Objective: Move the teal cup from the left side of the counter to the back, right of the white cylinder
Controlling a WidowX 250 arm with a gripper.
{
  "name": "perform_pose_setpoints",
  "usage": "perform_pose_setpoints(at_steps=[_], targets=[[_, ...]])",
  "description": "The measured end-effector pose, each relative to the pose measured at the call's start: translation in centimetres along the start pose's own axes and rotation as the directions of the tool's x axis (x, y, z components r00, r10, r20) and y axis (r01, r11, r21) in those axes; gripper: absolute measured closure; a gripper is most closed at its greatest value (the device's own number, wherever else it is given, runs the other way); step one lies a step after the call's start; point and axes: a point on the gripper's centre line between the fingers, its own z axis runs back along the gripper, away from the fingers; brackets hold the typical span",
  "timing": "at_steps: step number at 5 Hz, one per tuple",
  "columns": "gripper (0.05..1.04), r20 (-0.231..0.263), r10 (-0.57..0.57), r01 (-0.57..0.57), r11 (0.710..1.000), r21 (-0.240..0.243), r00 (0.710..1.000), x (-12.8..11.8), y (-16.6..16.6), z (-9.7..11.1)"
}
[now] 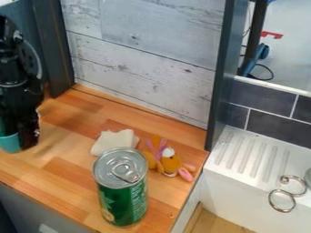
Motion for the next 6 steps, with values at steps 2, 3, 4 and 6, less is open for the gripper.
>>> perform_pose_setpoints(at_steps=[2, 3, 4, 6], targets=[[0.927, -0.036, 0.014, -0.014, 1.000, -0.019, 0.999, -1.2, 0.5, 0.9], [0.991, -0.077, 0.006, -0.008, 1.000, -0.021, 0.997, -1.0, 0.3, 0.7], [0.992, -0.106, -0.007, 0.003, 0.999, -0.043, 0.994, -1.2, -0.1, 0.9], [0.992, -0.134, -0.119, 0.118, 0.993, -0.016, 0.984, 1.2, -4.9, 7.3]])
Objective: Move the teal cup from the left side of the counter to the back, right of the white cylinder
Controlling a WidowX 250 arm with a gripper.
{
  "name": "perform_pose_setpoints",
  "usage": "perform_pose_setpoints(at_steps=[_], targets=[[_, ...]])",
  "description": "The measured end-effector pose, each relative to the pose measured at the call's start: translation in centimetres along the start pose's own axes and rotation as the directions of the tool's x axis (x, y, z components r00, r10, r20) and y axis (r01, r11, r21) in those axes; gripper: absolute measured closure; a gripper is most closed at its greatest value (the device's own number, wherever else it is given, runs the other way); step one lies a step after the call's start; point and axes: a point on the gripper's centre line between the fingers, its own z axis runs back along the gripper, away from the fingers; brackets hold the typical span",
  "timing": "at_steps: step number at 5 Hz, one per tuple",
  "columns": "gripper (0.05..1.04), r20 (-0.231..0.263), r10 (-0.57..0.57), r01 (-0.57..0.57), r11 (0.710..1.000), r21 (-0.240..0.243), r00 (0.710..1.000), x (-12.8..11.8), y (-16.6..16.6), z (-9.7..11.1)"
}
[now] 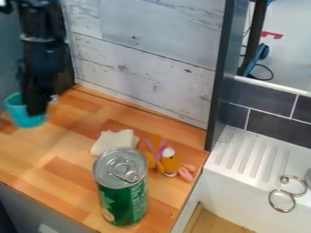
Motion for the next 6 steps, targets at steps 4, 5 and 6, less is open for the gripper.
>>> perform_pose_setpoints(at_steps=[4, 5, 6], targets=[[0.992, 0.199, -0.198, 0.155, 0.965, 0.211, 0.960, 6.6, 0.5, 1.5], [0.992, 0.169, -0.188, 0.154, 0.969, 0.195, 0.968, 7.8, 1.3, 0.6], [0.992, 0.142, -0.174, 0.146, 0.971, 0.189, 0.974, 9.1, 2.3, -0.1]])
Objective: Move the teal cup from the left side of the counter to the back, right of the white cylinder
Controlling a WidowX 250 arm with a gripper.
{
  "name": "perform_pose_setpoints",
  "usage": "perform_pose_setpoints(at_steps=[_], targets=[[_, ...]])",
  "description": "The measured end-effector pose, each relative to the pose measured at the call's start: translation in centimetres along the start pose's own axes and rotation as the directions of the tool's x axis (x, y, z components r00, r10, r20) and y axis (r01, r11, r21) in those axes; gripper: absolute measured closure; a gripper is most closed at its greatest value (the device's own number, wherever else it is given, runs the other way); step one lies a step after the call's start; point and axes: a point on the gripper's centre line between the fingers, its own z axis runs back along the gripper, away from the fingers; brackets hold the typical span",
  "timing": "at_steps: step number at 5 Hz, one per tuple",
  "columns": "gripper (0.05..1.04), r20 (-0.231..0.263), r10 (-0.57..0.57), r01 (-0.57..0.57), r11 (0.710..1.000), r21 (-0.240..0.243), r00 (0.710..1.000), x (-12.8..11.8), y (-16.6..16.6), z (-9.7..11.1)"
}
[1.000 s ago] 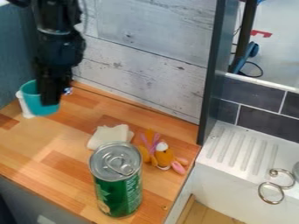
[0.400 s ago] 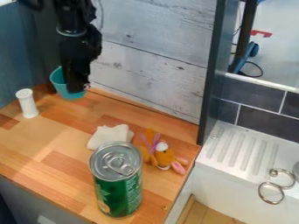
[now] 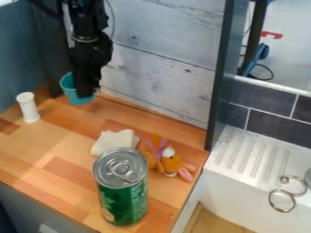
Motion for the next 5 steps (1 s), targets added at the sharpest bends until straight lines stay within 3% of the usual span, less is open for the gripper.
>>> perform_pose_setpoints(at_steps=[3, 5], targets=[[0.992, -0.054, 0.015, -0.018, 0.998, -0.058, 0.998, 0.4, 1.5, -4.1], [0.957, -0.023, 0.042, -0.044, 0.996, -0.079, 0.999, 0.2, 2.4, -4.2]])
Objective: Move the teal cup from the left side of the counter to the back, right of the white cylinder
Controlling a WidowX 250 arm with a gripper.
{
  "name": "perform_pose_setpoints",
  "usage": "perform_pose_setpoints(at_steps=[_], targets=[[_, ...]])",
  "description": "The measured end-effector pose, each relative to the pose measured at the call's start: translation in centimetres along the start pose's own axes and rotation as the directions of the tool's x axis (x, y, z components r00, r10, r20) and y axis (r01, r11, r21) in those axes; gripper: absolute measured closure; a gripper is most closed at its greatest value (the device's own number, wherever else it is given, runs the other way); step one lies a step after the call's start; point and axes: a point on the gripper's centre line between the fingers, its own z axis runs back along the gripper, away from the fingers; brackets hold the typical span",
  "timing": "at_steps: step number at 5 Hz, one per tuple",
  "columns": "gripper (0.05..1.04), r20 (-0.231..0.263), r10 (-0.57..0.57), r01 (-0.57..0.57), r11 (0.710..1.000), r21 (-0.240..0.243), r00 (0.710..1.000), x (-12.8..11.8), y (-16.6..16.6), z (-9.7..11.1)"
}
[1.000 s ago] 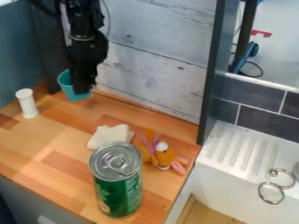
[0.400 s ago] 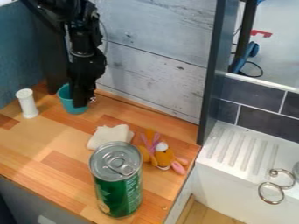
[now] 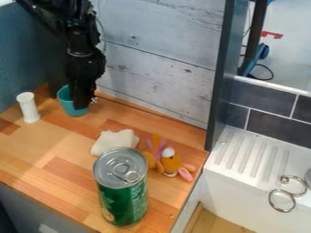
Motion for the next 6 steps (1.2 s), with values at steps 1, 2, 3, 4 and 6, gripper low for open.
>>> perform_pose_setpoints(at_steps=[1, 2, 3, 4, 6], targets=[[0.756, 0.013, 0.007, -0.006, 0.999, -0.033, 1.000, -0.5, -0.1, -0.4], [0.463, 0.073, 0.054, -0.053, 0.998, -0.017, 0.996, -1.4, 0.0, 1.2], [0.169, 0.105, 0.093, -0.094, 0.996, 0.007, 0.990, -3.2, 0.1, 3.2], [0.077, 0.143, 0.166, -0.172, 0.985, 0.028, 0.976, -6.6, -0.6, 5.3], [0.083, -0.076, 0.234, -0.244, 0.955, -0.167, 0.969, -10.9, -6.4, 6.2]])
